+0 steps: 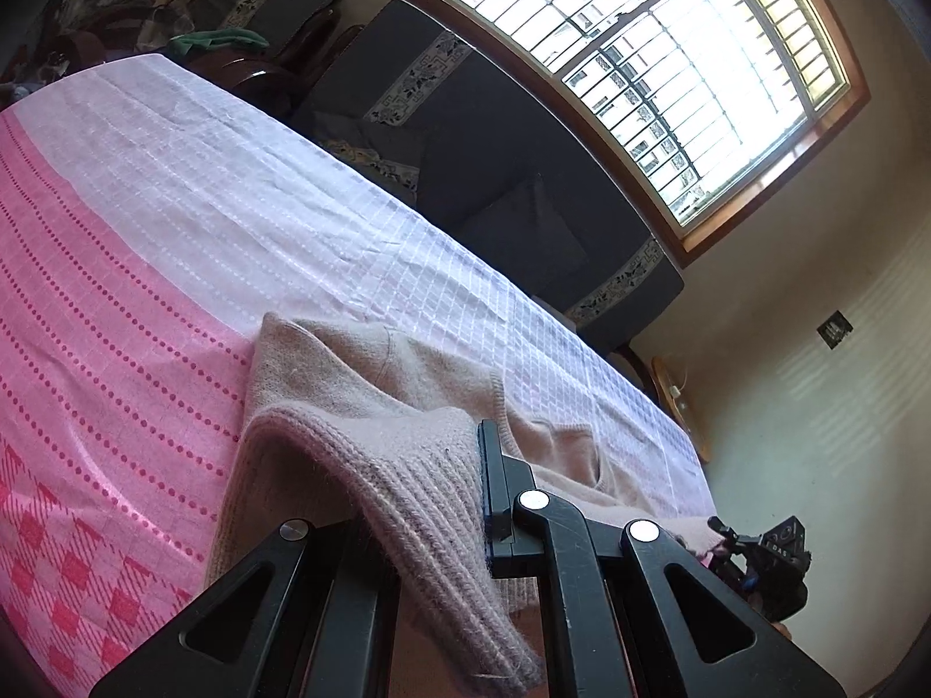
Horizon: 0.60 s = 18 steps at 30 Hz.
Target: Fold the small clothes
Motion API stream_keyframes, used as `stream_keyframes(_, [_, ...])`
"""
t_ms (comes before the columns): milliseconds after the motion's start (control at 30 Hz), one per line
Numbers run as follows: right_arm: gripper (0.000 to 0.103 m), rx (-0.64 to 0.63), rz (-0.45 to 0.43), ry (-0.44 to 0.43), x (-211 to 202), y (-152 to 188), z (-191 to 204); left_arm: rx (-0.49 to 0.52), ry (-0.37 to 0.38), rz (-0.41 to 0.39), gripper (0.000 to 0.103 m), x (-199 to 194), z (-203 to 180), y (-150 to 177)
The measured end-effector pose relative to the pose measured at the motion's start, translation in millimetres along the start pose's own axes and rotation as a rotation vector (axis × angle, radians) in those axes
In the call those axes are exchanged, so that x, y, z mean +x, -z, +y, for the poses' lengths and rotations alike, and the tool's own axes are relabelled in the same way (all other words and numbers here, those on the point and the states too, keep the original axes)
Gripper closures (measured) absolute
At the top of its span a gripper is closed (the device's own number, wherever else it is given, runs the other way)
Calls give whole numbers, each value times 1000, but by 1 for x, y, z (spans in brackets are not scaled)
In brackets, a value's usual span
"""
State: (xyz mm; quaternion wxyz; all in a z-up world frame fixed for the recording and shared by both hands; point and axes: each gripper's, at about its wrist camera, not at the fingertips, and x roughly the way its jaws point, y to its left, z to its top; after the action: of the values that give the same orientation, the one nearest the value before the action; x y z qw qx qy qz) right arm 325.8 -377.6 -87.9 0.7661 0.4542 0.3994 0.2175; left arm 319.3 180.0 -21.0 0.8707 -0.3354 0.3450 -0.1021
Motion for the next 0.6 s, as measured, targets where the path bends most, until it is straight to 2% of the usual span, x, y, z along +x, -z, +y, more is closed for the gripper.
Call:
stream_keyframes(233, [95, 64, -16, 43, 14, -5, -28, 37, -46, 35, 96, 29, 2, -2])
stream_keyframes(400, [94, 41, -29, 78, 19, -4, -29, -27, -40, 65, 91, 36, 14, -4])
stream_keyframes(600, [93, -17, -53, 137, 20, -5, -21, -42, -103, 14, 84, 28, 19, -10])
